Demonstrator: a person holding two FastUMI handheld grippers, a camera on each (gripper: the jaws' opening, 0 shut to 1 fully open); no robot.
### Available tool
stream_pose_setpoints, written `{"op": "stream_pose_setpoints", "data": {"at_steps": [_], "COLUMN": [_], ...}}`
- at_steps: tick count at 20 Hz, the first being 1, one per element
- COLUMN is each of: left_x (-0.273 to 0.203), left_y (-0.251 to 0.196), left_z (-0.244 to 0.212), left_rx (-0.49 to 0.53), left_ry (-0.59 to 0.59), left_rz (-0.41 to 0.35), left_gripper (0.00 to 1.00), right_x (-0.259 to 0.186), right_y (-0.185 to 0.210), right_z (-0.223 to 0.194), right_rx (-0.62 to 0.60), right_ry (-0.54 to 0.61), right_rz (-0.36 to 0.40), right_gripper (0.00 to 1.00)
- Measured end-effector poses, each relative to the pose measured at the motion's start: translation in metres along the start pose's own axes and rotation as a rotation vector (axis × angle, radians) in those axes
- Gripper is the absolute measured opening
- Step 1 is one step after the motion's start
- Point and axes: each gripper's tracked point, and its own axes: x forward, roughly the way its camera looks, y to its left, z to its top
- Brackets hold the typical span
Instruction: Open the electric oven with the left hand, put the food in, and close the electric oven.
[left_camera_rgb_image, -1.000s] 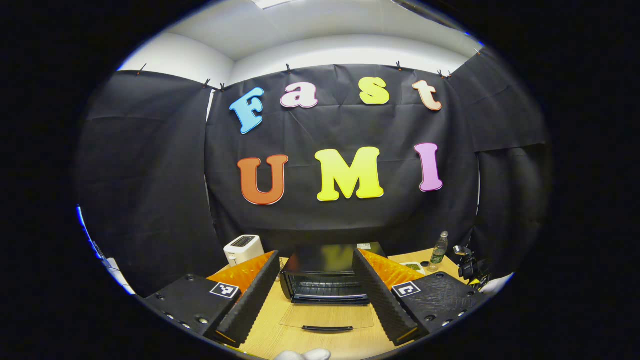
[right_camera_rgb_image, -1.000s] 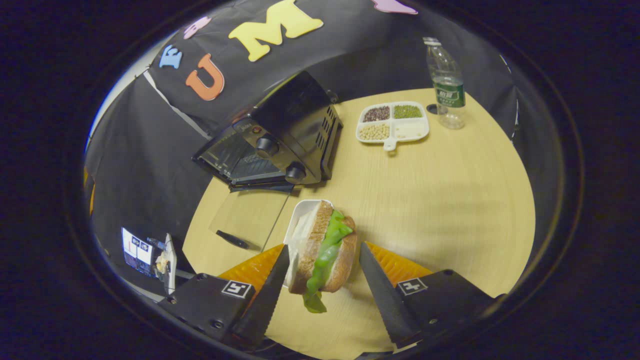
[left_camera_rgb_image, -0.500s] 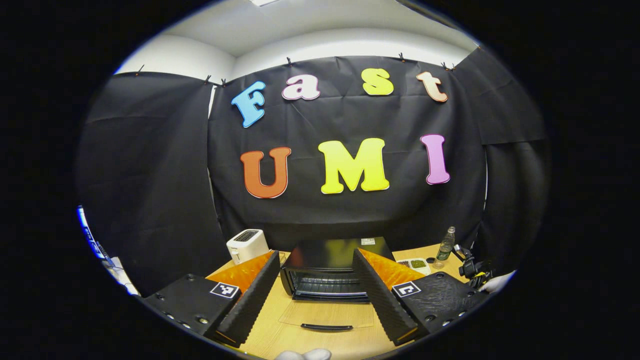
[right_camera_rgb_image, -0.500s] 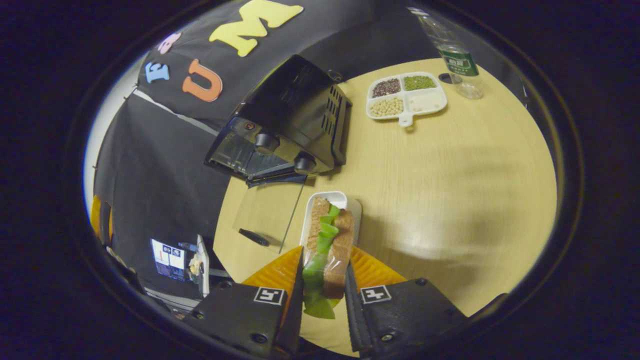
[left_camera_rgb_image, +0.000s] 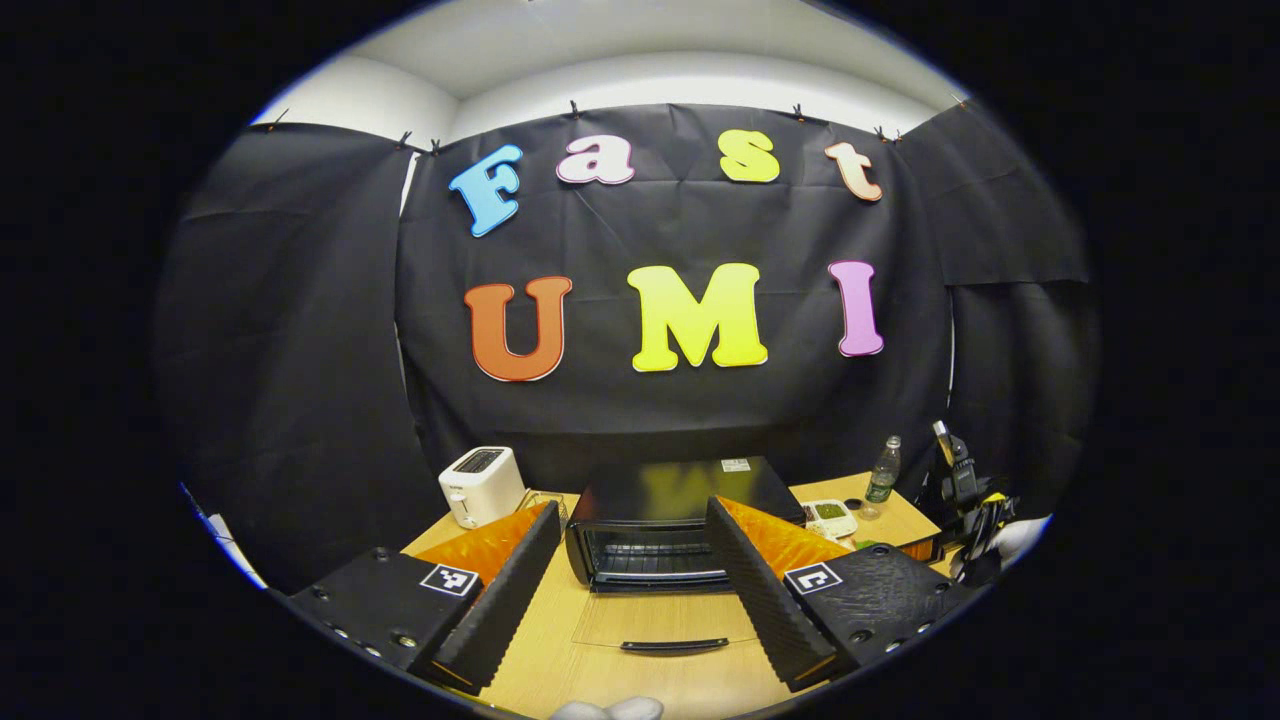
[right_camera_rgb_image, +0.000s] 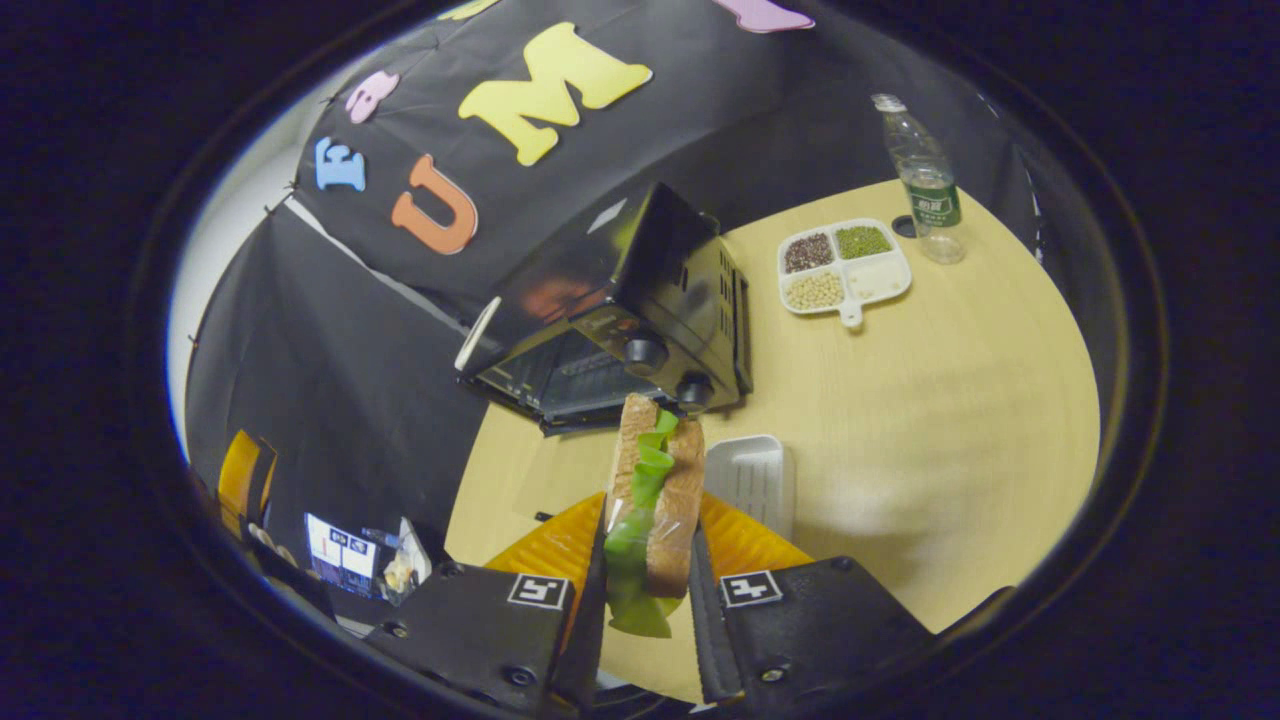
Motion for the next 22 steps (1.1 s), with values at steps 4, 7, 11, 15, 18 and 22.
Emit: {"op": "stream_pose_setpoints", "data": {"at_steps": [4,7,11,15,18,22], "left_x": [-0.002,-0.004,-0.01,-0.01,-0.01,-0.012], "left_y": [0.018,0.03,0.041,0.045,0.047,0.049], "left_z": [-0.013,-0.023,-0.038,-0.051,-0.058,-0.064], "left_rx": [-0.003,-0.019,-0.006,0.003,0.012,0.023], "left_ry": [0.002,0.009,0.025,0.038,0.045,0.047], "left_rz": [-0.086,-0.129,-0.156,-0.169,-0.175,-0.185], "left_gripper": [0.95,0.95,0.95,0.95,0.95,0.95], "right_x": [0.022,0.042,0.077,0.113,0.146,0.182], "right_y": [0.035,0.056,0.076,0.089,0.088,0.091], "right_z": [-0.01,-0.024,-0.029,-0.025,-0.016,-0.008], "right_rx": [0.132,0.222,0.293,0.38,0.527,0.597], "right_ry": [-0.144,-0.236,-0.378,-0.486,-0.561,-0.6], "right_rz": [0.007,0.011,0.019,0.058,0.091,0.1], "right_gripper": [0.39,0.39,0.39,0.39,0.39,0.38]}}
